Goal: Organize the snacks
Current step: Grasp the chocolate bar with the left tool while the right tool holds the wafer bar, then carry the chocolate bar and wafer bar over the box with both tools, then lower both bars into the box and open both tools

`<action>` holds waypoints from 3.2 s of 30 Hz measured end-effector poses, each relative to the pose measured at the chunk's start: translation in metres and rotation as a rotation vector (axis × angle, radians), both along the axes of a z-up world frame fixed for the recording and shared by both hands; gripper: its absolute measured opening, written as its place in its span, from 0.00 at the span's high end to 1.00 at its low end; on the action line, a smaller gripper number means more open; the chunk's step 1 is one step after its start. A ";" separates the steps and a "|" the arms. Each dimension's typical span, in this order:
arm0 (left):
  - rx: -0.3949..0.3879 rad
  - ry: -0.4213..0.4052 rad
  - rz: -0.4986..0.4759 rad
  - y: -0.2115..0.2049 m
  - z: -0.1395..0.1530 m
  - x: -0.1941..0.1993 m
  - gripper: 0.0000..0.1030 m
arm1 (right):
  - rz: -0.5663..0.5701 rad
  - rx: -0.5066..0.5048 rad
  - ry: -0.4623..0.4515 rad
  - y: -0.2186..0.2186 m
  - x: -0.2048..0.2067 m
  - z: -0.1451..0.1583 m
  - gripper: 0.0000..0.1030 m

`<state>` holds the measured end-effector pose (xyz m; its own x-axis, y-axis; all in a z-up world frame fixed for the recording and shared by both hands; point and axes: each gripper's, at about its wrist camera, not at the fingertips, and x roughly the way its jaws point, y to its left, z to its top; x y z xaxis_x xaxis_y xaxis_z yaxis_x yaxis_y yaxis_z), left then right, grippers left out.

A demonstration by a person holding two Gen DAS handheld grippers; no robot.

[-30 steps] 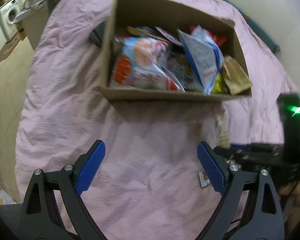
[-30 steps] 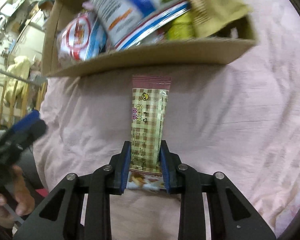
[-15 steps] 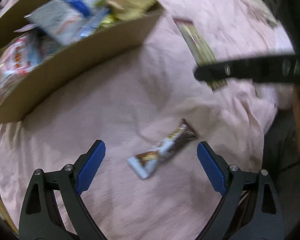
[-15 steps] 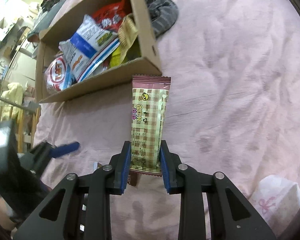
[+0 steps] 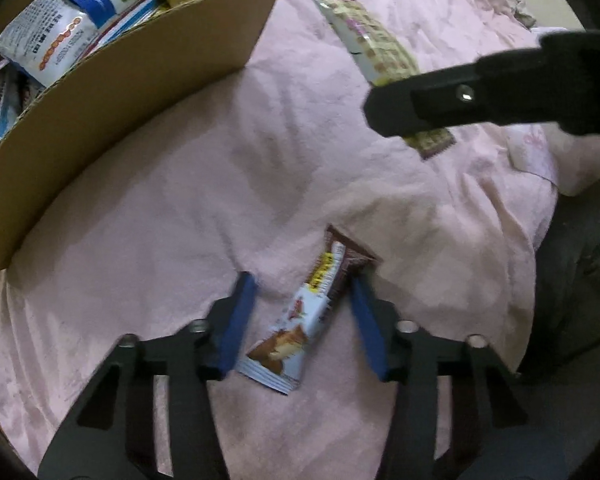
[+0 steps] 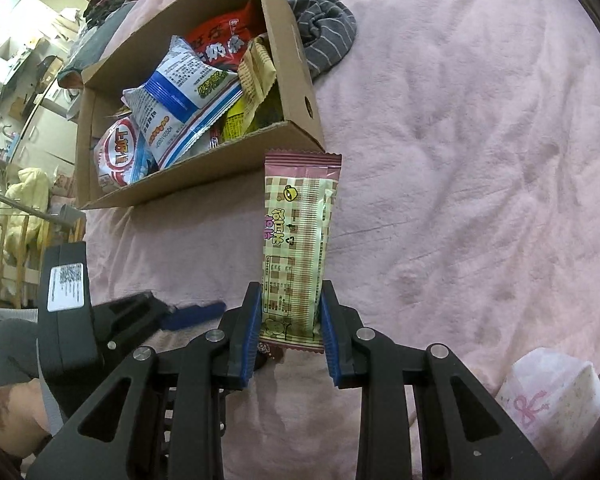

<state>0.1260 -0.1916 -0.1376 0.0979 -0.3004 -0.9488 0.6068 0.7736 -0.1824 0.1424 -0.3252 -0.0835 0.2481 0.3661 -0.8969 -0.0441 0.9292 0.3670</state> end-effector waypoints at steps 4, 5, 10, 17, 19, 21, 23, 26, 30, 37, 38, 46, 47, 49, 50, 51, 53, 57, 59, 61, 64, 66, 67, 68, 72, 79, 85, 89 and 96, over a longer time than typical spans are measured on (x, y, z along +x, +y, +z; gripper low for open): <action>0.016 0.009 0.037 0.005 0.003 0.006 0.86 | 0.004 -0.003 0.000 0.002 0.001 0.000 0.72; 0.012 0.013 0.062 0.009 0.004 0.009 0.86 | 0.007 -0.004 0.000 0.003 0.001 -0.001 0.72; -0.003 0.023 0.202 0.040 0.011 0.022 0.86 | 0.015 -0.003 -0.007 0.008 0.003 0.001 0.72; 0.012 -0.073 0.339 0.068 0.029 0.019 0.86 | 0.060 -0.023 -0.003 0.021 0.002 -0.002 0.72; 0.017 -0.113 0.388 0.081 0.036 0.019 0.86 | 0.077 -0.025 -0.001 0.026 0.002 -0.002 0.72; 0.008 -0.134 0.427 0.091 0.043 0.025 0.86 | 0.100 -0.024 -0.006 0.033 0.002 -0.001 0.72; 0.002 -0.158 0.468 0.102 0.050 0.026 0.86 | 0.123 -0.024 -0.008 0.040 0.001 -0.001 0.72; -0.002 -0.188 0.521 0.118 0.061 0.023 0.86 | 0.162 -0.014 -0.012 0.051 0.000 0.001 0.72; 0.018 -0.247 0.552 0.123 0.067 0.015 0.86 | 0.218 0.009 -0.033 0.067 -0.004 0.008 0.72; 0.017 -0.306 0.638 0.150 0.096 0.016 0.86 | 0.303 0.064 -0.124 0.089 -0.012 0.034 0.72; 0.014 -0.311 0.648 0.154 0.101 0.017 0.86 | 0.307 0.072 -0.146 0.091 -0.012 0.039 0.72; -0.027 -0.367 0.708 0.166 0.150 0.047 0.86 | 0.219 0.155 -0.318 0.081 0.003 0.078 0.72; -0.031 -0.371 0.712 0.166 0.154 0.052 0.86 | 0.201 0.158 -0.336 0.078 0.006 0.081 0.72; -0.041 -0.381 0.716 0.163 0.160 0.061 0.86 | 0.173 0.156 -0.374 0.072 0.013 0.088 0.72; -0.045 -0.387 0.718 0.162 0.164 0.066 0.86 | 0.159 0.163 -0.391 0.069 0.019 0.091 0.72; -0.049 -0.393 0.718 0.160 0.168 0.072 0.86 | 0.143 0.178 -0.409 0.064 0.026 0.095 0.72; -0.053 -0.405 0.715 0.157 0.173 0.081 0.86 | 0.117 0.206 -0.440 0.057 0.037 0.101 0.72; -0.054 -0.436 0.703 0.148 0.181 0.099 0.86 | 0.066 0.215 -0.488 0.041 0.063 0.108 0.72; -0.049 -0.441 0.696 0.143 0.182 0.107 0.86 | 0.049 0.202 -0.498 0.036 0.076 0.108 0.72; -0.042 -0.450 0.691 0.137 0.182 0.117 0.86 | 0.042 0.181 -0.494 0.034 0.088 0.104 0.72; -0.038 -0.449 0.694 0.131 0.180 0.131 0.86 | 0.021 0.138 -0.456 0.029 0.101 0.093 0.72; -0.044 -0.435 0.703 0.131 0.177 0.139 0.86 | 0.018 0.113 -0.435 0.029 0.106 0.087 0.72; -0.054 -0.423 0.712 0.132 0.175 0.145 0.86 | 0.022 0.109 -0.429 0.029 0.107 0.085 0.72; -0.062 -0.418 0.717 0.132 0.173 0.148 0.86 | 0.028 0.106 -0.422 0.031 0.109 0.083 0.72; -0.067 -0.380 0.722 0.129 0.160 0.162 0.86 | 0.052 0.092 -0.393 0.036 0.112 0.075 0.72; -0.050 -0.346 0.712 0.118 0.135 0.177 0.86 | 0.094 0.028 -0.345 0.047 0.114 0.061 0.72; -0.015 -0.407 0.718 0.119 0.135 0.180 0.86 | 0.106 0.020 -0.327 0.049 0.116 0.055 0.71; -0.009 -0.411 0.710 0.121 0.133 0.179 0.85 | 0.109 0.026 -0.313 0.049 0.117 0.054 0.71; 0.039 -0.456 0.694 0.118 0.137 0.171 0.84 | 0.114 0.019 -0.315 0.051 0.116 0.054 0.69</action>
